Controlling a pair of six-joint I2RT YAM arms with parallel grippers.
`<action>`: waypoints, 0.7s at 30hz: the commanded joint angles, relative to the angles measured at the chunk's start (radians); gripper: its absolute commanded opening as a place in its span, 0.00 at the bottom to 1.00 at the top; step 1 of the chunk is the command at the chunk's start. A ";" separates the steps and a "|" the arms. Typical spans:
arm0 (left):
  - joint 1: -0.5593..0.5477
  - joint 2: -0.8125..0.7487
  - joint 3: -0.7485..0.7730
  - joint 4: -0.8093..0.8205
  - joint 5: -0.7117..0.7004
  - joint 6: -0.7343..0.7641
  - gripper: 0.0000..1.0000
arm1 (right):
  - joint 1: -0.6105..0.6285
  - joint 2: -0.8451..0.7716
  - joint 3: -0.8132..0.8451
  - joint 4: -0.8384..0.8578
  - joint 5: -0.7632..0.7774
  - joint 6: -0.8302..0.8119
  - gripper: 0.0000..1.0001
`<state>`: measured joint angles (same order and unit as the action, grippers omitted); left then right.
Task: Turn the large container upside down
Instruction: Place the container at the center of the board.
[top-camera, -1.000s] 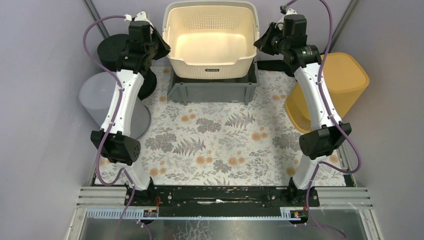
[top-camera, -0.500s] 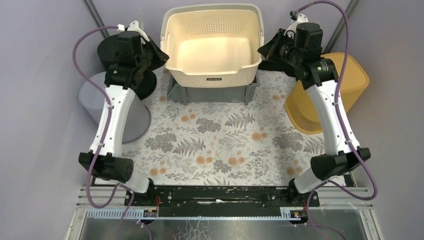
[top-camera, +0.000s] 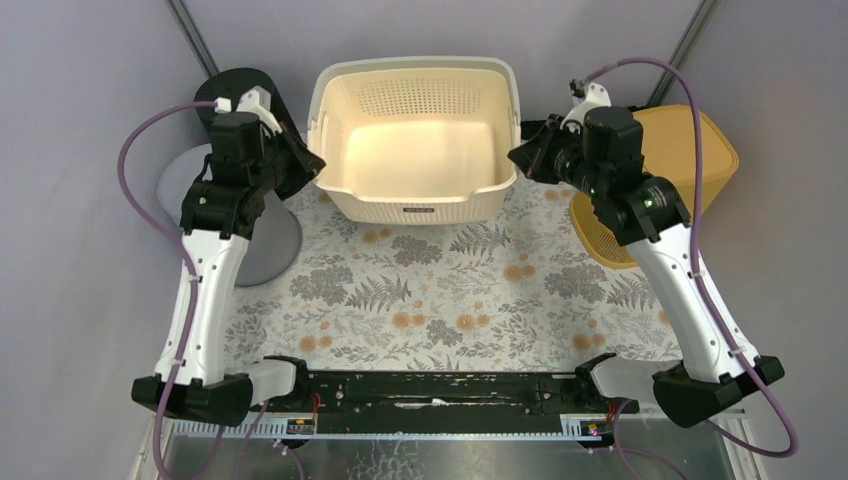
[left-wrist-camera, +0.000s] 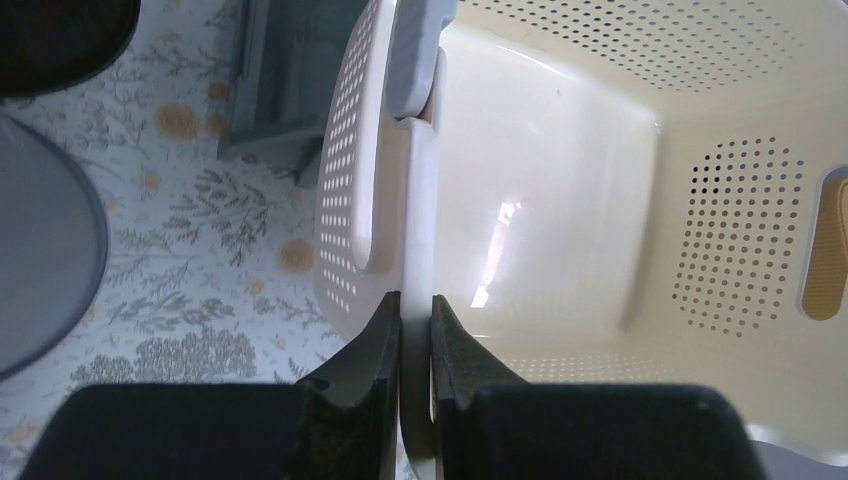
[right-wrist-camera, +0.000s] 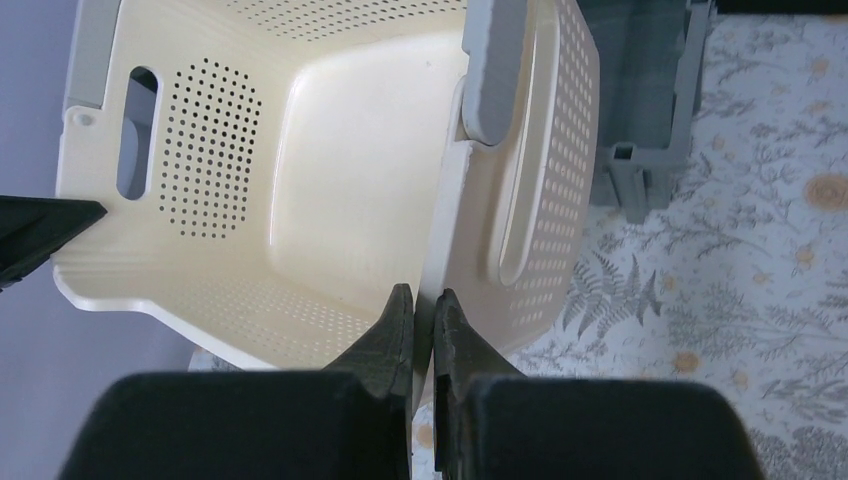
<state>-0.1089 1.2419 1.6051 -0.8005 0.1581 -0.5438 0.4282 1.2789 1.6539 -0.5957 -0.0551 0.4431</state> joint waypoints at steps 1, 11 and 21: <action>-0.031 -0.116 -0.039 0.110 0.256 -0.062 0.03 | 0.084 -0.096 -0.107 0.061 -0.123 0.004 0.00; -0.035 -0.312 -0.289 0.071 0.307 -0.110 0.03 | 0.114 -0.237 -0.310 0.043 -0.143 0.086 0.00; -0.041 -0.389 -0.461 0.042 0.331 -0.102 0.04 | 0.137 -0.310 -0.513 0.078 -0.149 0.139 0.00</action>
<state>-0.1173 0.8909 1.1584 -0.9054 0.2474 -0.5888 0.5171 0.9932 1.2053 -0.6014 -0.0540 0.5777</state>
